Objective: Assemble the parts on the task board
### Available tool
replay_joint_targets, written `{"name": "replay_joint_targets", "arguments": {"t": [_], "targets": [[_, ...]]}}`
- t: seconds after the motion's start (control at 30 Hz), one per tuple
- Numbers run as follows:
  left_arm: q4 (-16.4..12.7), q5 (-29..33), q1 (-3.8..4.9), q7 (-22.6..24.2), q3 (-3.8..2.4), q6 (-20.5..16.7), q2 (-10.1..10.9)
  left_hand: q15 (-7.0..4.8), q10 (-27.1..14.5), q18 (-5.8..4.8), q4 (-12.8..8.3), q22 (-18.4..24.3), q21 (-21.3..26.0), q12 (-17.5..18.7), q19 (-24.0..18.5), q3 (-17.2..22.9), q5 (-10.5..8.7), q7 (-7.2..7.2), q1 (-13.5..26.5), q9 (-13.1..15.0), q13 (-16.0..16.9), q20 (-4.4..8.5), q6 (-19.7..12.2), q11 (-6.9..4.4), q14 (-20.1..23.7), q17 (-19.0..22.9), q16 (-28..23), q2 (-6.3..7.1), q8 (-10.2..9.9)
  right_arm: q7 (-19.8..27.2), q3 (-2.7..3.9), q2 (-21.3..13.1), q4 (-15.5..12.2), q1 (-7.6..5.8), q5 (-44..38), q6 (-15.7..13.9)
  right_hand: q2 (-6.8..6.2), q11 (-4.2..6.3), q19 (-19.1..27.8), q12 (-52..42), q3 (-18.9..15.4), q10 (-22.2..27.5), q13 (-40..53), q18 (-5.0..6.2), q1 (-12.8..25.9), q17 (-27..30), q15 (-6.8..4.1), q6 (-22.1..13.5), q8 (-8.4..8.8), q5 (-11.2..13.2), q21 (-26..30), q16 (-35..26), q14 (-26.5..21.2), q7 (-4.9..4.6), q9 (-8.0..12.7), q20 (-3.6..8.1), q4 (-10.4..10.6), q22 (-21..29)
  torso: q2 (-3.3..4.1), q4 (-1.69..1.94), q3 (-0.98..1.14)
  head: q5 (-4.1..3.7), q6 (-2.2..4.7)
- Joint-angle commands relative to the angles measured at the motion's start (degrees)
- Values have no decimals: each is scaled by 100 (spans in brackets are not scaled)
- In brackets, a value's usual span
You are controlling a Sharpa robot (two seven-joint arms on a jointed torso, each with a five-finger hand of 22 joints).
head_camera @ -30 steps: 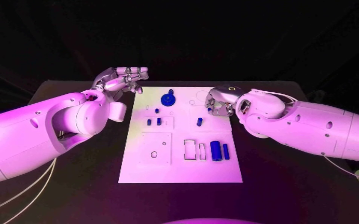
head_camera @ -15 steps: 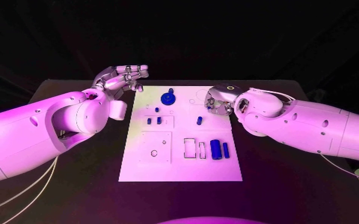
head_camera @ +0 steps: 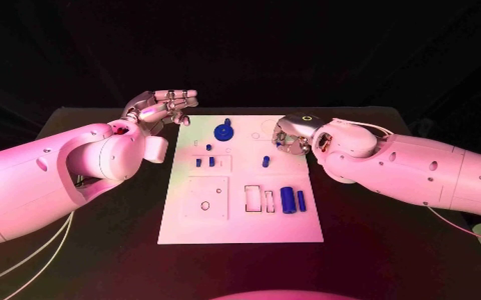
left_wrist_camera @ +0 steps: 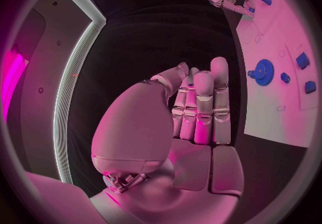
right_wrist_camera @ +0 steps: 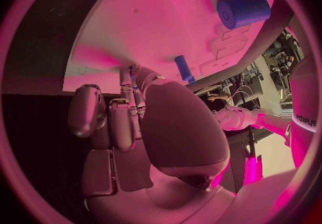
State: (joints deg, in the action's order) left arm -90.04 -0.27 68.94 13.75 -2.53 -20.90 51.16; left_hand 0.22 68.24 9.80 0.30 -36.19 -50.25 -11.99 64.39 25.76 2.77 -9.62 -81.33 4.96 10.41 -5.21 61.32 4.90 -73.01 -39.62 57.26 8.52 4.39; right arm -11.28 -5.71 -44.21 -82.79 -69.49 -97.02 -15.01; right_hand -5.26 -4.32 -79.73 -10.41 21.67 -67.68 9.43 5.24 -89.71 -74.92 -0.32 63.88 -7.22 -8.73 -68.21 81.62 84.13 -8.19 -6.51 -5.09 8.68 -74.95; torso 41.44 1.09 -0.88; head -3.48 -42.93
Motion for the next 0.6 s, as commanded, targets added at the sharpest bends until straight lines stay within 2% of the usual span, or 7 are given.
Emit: {"name": "replay_joint_targets", "arguments": {"t": [0.03, 0.1, 0.27, 0.6], "targets": [[-8, -111, 3, -112, -2, 91, -4, 19, -54, 75, -19, 9, 35, -32, 31, -16, 17, -7, 16, -11, 11, -16, -41, 11, 44, 2, 35, -39, 14, -91, -39, -3, -5, 60, -30, -19, 70, 23, -34, 27, 437, -61, 8, -58, 53, -178, -36, 48, 25, 25, -28, 29, 316, 6, -9, -3, -345, -156, 6, 1, -1, -13, 5], [-2, -115, 3, -124, -2, 94, -5, 22, -59, 75, -15, 11, 37, -35, 32, -24, 16, -8, 28, -12, 13, -18, -44, 13, 45, 4, 37, -38, 15, -96, -39, -11, -12, 61, -7, -85, -29, 27, -27, 43, 630, -92, 1, -55, 249, -157, -34, 71, 38, 6, -47, 23, 309, 0, -27, -5, -460, -194, 4, 3, 0, -11, 6], [1, -118, 3, -138, -1, 99, -8, 23, -65, 75, -13, 12, 39, -39, 33, -32, 17, -9, 36, -13, 15, -20, -48, 15, 52, 19, 30, -37, 17, -100, -35, -40, -25, 62, 43, -227, -119, 32, -20, 59, 722, -107, -1, -54, 412, -148, -31, 93, 45, -94, -53, 23, 307, 3, -45, -7, -556, -218, 2, 3, -1, -18, 11], [29, -119, 3, -172, 1, 112, -20, 31, -106, 74, -21, 19, 50, -46, 31, -50, 17, -18, 47, -20, 19, -26, -79, 25, 82, 66, 6, -31, 14, -81, -7, -129, -151, 35, 126, -489, -191, 36, -17, 68, 729, -120, -2, -54, 543, -137, -31, 108, 50, -171, -55, 20, 305, 6, -60, -10, -613, -235, -2, -3, -2, -22, 35]]}}
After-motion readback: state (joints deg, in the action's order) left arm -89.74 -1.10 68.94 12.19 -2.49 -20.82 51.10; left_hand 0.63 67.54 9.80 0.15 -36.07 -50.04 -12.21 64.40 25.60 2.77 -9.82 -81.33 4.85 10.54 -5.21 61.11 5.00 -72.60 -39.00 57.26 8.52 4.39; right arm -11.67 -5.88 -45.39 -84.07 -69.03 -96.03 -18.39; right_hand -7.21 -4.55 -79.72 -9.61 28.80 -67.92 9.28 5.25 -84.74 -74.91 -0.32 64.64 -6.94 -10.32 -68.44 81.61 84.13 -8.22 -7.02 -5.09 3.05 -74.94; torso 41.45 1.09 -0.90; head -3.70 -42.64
